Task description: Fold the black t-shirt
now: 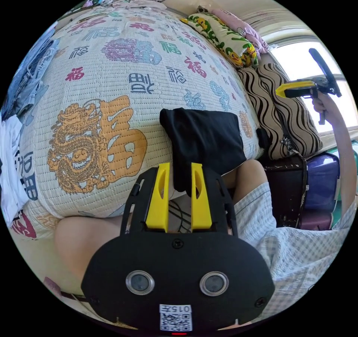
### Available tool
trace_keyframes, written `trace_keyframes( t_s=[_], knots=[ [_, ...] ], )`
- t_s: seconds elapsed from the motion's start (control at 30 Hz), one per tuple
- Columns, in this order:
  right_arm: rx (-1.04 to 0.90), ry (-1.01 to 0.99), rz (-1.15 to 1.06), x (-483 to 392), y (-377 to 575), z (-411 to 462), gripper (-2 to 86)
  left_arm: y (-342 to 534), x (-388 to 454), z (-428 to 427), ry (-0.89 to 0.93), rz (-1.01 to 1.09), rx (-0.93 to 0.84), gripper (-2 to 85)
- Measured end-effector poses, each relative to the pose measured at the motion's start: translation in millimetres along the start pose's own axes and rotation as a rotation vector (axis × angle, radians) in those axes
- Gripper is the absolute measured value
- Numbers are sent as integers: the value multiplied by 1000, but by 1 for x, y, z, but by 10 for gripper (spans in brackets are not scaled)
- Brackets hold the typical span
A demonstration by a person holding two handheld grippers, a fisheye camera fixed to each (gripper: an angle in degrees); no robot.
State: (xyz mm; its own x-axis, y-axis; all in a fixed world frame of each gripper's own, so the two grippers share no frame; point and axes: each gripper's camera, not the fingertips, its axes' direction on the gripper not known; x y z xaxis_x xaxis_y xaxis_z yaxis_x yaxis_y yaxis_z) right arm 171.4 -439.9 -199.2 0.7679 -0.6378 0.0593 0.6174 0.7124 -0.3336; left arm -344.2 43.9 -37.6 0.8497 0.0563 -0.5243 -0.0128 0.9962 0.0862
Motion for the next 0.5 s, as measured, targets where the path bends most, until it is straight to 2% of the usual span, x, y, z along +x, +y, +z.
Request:
trace_keyframes(
  t_s=[0.13,0.27,0.5],
  knots=[
    [34,-80,-43,4,9,9,80,-3,-4,15,-6,-12,6,102],
    [32,-236,-52,24,22,63,124,-10,-8,38,51,-38,38,120],
    [120,-610,208,99,73,179,148,-29,-20,99,136,-113,25,143]
  ],
)
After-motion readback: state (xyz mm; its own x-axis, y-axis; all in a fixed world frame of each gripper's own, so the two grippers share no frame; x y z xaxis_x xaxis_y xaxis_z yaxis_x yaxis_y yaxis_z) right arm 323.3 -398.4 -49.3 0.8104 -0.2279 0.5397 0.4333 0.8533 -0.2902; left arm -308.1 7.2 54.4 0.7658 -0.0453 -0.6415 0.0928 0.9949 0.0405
